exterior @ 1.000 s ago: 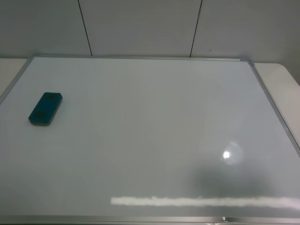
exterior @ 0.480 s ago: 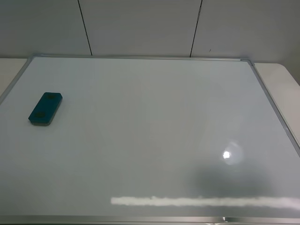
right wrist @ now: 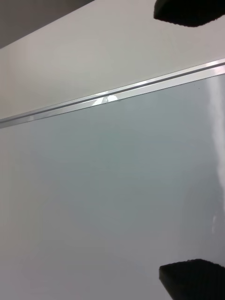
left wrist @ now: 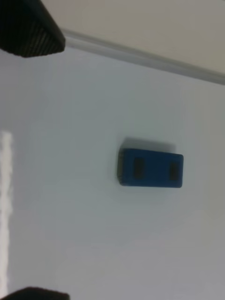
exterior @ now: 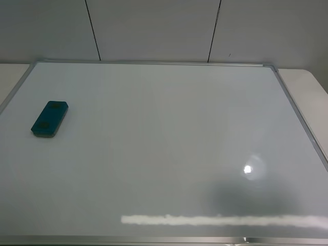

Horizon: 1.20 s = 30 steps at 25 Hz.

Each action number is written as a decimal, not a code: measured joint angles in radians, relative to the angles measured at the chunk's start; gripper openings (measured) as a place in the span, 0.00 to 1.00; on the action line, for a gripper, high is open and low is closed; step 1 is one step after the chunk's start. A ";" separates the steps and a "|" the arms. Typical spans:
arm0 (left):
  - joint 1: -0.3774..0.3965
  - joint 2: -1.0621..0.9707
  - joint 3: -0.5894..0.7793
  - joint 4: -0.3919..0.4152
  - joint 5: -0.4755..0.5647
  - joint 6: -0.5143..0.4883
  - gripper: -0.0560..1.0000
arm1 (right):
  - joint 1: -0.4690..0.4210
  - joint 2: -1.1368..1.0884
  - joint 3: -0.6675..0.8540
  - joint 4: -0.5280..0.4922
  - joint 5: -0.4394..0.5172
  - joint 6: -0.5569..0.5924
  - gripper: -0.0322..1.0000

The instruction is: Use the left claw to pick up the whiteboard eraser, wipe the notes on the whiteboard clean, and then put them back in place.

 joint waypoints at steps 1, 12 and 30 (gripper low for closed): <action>0.000 0.000 0.000 0.000 0.000 0.000 0.99 | 0.000 0.000 0.000 0.000 0.000 0.000 0.99; 0.000 0.000 0.000 0.000 0.000 0.000 0.99 | 0.000 0.000 0.000 0.000 0.000 0.000 0.99; 0.000 0.000 0.000 0.000 0.000 0.000 0.99 | 0.000 0.000 0.000 0.000 0.000 0.000 0.99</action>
